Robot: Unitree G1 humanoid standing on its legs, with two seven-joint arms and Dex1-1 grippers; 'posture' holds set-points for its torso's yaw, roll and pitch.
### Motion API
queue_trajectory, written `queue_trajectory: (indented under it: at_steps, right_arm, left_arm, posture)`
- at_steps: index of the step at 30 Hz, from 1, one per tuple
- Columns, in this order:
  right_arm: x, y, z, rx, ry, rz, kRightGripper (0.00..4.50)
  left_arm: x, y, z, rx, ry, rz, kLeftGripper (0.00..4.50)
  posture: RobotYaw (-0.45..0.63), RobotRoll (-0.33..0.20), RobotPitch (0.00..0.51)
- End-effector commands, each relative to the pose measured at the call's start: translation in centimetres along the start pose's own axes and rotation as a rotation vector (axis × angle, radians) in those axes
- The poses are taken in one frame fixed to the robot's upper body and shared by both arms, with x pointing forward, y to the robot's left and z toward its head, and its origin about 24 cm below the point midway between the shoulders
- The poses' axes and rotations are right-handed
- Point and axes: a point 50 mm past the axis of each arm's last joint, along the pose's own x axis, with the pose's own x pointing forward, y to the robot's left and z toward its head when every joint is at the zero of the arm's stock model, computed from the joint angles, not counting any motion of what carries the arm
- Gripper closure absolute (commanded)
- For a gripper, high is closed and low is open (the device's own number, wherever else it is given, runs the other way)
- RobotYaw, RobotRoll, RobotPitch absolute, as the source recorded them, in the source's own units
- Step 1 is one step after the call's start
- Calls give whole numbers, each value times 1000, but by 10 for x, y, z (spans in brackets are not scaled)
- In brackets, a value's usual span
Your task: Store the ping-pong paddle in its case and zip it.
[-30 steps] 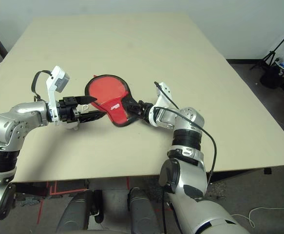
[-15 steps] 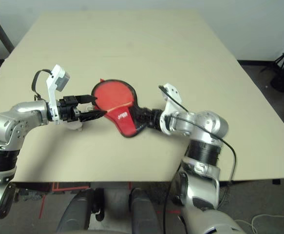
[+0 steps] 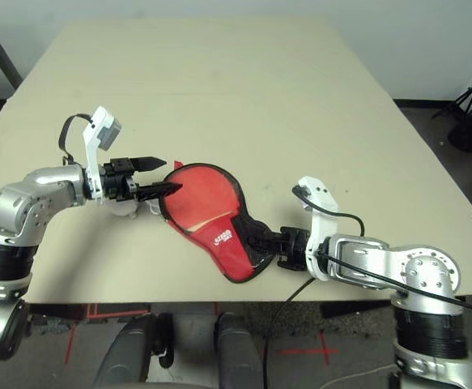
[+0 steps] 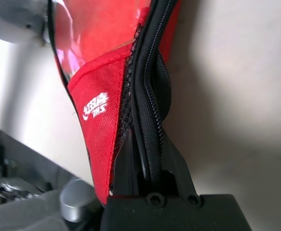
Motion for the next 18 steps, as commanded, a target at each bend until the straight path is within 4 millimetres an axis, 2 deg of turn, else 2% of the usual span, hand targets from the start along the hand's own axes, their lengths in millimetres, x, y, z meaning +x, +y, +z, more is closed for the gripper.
queue_trajectory:
  at_steps: [1,11,18]
  right_arm:
    - [5,7,-11,12,13,-1,4488]
    - [19,23,-40,82,37,7,4488]
    - [19,24,-43,90,38,3,4488]
  left_arm:
    - [3,0,-2,1,9,-11,0]
    - [2,0,-3,0,13,-14,0]
    - [0,0,-4,0,18,-12,0]
  posture:
    - [-46,0,165]
    - [-35,0,176]
    - [-34,0,178]
